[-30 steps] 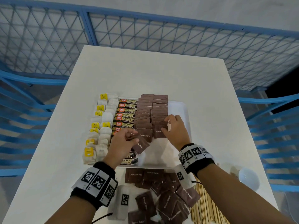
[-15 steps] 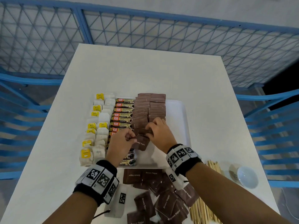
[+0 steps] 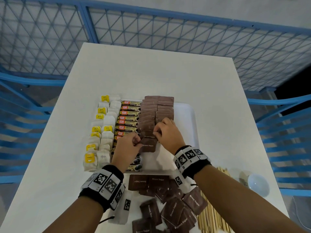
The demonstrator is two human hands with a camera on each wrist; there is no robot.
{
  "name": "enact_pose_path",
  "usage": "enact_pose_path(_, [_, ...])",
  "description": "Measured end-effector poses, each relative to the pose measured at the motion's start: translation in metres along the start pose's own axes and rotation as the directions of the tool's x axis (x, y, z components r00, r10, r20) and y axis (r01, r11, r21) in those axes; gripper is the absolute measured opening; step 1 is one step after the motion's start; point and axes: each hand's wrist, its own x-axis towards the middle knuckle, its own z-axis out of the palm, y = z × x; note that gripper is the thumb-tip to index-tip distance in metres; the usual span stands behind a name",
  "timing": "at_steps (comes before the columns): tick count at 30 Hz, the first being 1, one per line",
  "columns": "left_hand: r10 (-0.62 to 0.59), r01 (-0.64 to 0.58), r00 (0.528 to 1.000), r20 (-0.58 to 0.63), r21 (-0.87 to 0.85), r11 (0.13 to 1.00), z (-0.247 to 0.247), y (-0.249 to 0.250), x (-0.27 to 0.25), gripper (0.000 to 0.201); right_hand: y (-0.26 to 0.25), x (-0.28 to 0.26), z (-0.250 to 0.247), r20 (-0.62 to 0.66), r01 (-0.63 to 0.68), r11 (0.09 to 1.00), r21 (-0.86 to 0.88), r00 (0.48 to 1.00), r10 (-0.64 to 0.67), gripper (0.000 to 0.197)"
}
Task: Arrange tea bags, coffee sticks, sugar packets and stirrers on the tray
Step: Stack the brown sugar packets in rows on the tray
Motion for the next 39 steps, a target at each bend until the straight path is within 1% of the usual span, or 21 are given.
enact_pose_path(3, [0.021, -0.021, 1.000, -0.023, 0.003, 1.000, 0.002, 0.001, 0.003, 0.016, 0.001, 0.002, -0.002, -0.020, -0.007, 1.000, 0.015, 1.000, 0.007, 0.015])
enact_pose_path(7, [0.009, -0.007, 0.998, -0.058, 0.044, 0.999, 0.005, 0.001, 0.006, 0.009, 0.002, 0.002, -0.003, -0.029, 0.004, 1.000, 0.029, 1.000, -0.003, 0.017])
enact_pose_path(9, [0.008, -0.005, 0.997, -0.072, 0.051, 0.999, 0.006, 0.001, 0.007, 0.011, 0.001, 0.000, -0.005, -0.052, 0.016, 0.998, 0.055, 0.999, -0.013, 0.016])
enact_pose_path(12, [0.013, -0.005, 0.996, -0.092, 0.084, 0.996, 0.005, 0.002, 0.004, 0.021, -0.002, -0.007, -0.013, -0.073, 0.067, 0.991, 0.114, 0.996, -0.059, 0.013])
enact_pose_path(15, [0.066, -0.053, 0.993, -0.100, 0.126, 0.991, 0.000, 0.002, -0.005, 0.020, -0.007, -0.027, -0.025, -0.039, 0.119, 0.979, 0.164, 0.993, -0.114, 0.009])
enact_pose_path(17, [0.123, -0.115, 0.990, -0.062, 0.125, 0.985, -0.005, 0.001, -0.017, 0.015, -0.011, -0.047, -0.034, 0.012, 0.156, 0.971, 0.183, 0.987, -0.161, 0.007])
enact_pose_path(18, [0.156, -0.152, 0.987, -0.026, 0.121, 0.981, -0.008, 0.001, -0.025, 0.014, -0.012, -0.058, -0.038, 0.060, 0.164, 0.970, 0.178, 0.982, -0.177, 0.007])
enact_pose_path(20, [0.213, -0.221, 0.974, 0.079, 0.123, 0.967, -0.011, 0.000, -0.044, 0.015, -0.011, -0.081, -0.041, 0.200, 0.166, 0.979, 0.121, 0.962, -0.188, 0.011])
enact_pose_path(23, [0.253, -0.305, 0.934, 0.254, 0.194, 0.932, -0.010, -0.005, -0.077, 0.005, -0.008, -0.114, -0.036, 0.367, 0.190, 0.982, -0.003, 0.913, -0.176, 0.019])
enact_pose_path(24, [0.261, -0.336, 0.917, 0.302, 0.229, 0.914, -0.008, -0.007, -0.087, 0.006, -0.008, -0.124, -0.033, 0.412, 0.199, 0.980, -0.031, 0.895, -0.169, 0.023])
enact_pose_path(26, [0.279, -0.402, 0.880, 0.384, 0.293, 0.867, -0.001, -0.014, -0.101, 0.019, -0.011, -0.137, -0.026, 0.472, 0.253, 0.964, -0.080, 0.862, -0.187, 0.035])
enact_pose_path(28, [0.256, -0.435, 0.860, 0.441, 0.373, 0.820, 0.007, -0.021, -0.109, 0.035, -0.015, -0.144, -0.016, 0.484, 0.329, 0.934, -0.139, 0.845, -0.226, 0.052])
enact_pose_path(30, [0.215, -0.412, 0.873, 0.437, 0.428, 0.804, 0.015, -0.026, -0.114, 0.046, -0.018, -0.146, -0.005, 0.485, 0.366, 0.903, -0.227, 0.846, -0.221, 0.062])
enact_pose_path(31, [0.211, -0.392, 0.885, 0.415, 0.421, 0.818, 0.018, -0.029, -0.114, 0.050, -0.018, -0.146, 0.002, 0.471, 0.368, 0.890, -0.269, 0.857, -0.212, 0.061])
enact_pose_path(33, [0.197, -0.347, 0.908, 0.370, 0.399, 0.849, 0.020, -0.031, -0.115, 0.055, -0.018, -0.147, 0.011, 0.429, 0.375, 0.867, -0.329, 0.877, -0.217, 0.053])
enact_pose_path(34, [0.206, -0.354, 0.908, 0.364, 0.406, 0.843, 0.019, -0.030, -0.115, 0.056, -0.018, -0.148, 0.014, 0.398, 0.384, 0.855, -0.348, 0.886, -0.236, 0.049])
enact_pose_path(36, [0.242, -0.393, 0.901, 0.359, 0.447, 0.803, 0.017, -0.029, -0.114, 0.051, -0.014, -0.149, 0.019, 0.379, 0.422, 0.825, -0.376, 0.883, -0.278, 0.042])
enact_pose_path(38, [0.235, -0.410, 0.896, 0.377, 0.497, 0.765, 0.015, -0.025, -0.115, 0.039, -0.012, -0.148, 0.022, 0.370, 0.472, 0.787, -0.397, 0.867, -0.334, 0.033])
enact_pose_path(39, [0.258, -0.429, 0.890, 0.376, 0.499, 0.753, 0.015, -0.026, -0.115, 0.034, -0.012, -0.147, 0.022, 0.366, 0.494, 0.767, -0.409, 0.859, -0.358, 0.030])
